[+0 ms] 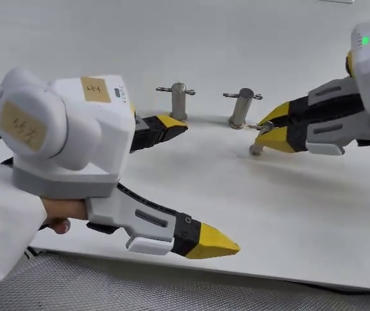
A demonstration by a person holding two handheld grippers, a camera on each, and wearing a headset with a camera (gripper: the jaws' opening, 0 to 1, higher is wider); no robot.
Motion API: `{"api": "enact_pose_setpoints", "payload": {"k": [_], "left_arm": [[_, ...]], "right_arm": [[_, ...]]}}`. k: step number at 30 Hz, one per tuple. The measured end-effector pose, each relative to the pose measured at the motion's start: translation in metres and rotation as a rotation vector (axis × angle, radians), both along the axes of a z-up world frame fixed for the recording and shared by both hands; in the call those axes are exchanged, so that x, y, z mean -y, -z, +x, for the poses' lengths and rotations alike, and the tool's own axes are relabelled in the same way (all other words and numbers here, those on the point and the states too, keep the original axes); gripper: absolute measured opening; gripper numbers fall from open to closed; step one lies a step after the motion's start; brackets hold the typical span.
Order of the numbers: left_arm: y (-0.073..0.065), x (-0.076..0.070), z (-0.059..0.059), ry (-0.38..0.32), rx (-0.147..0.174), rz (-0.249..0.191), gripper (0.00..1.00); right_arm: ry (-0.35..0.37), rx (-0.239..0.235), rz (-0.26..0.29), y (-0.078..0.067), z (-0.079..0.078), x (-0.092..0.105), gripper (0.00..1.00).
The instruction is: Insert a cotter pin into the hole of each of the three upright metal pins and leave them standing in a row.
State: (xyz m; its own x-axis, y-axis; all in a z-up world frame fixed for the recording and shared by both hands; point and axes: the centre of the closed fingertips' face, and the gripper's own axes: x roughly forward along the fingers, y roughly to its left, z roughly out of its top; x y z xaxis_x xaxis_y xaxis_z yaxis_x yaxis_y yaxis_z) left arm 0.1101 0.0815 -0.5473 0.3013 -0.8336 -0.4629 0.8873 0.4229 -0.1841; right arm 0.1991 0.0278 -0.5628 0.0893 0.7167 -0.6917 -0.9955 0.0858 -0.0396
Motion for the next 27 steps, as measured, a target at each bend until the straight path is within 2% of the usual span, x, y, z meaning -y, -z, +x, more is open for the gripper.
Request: {"api": "enact_pose_setpoints", "payload": {"k": [4, 8, 12, 17, 21, 27], "left_arm": [[0.000, -0.001, -0.001, -0.007, -0.007, -0.003, 0.99], [0.001, -0.002, -0.001, -0.014, -0.013, 0.003, 0.99], [0.001, -0.006, 0.003, -0.029, -0.013, 0.009, 0.99], [0.000, -0.010, 0.004, -0.043, -0.014, 0.013, 0.98], [0.003, -0.014, 0.005, -0.050, -0.003, 0.037, 0.97], [0.001, -0.010, 0.003, -0.052, -0.013, 0.029, 0.97]], "right_arm": [[0.072, -0.009, 0.018, 0.002, 0.023, 0.019, 0.04], [0.114, -0.024, 0.037, 0.005, 0.037, 0.032, 0.04], [0.136, -0.035, 0.044, 0.007, 0.045, 0.039, 0.04], [0.121, -0.034, 0.040, 0.007, 0.042, 0.039, 0.04], [0.096, -0.040, 0.047, 0.006, 0.039, 0.038, 0.04], [0.066, -0.034, 0.043, 0.005, 0.035, 0.033, 0.04]]}}
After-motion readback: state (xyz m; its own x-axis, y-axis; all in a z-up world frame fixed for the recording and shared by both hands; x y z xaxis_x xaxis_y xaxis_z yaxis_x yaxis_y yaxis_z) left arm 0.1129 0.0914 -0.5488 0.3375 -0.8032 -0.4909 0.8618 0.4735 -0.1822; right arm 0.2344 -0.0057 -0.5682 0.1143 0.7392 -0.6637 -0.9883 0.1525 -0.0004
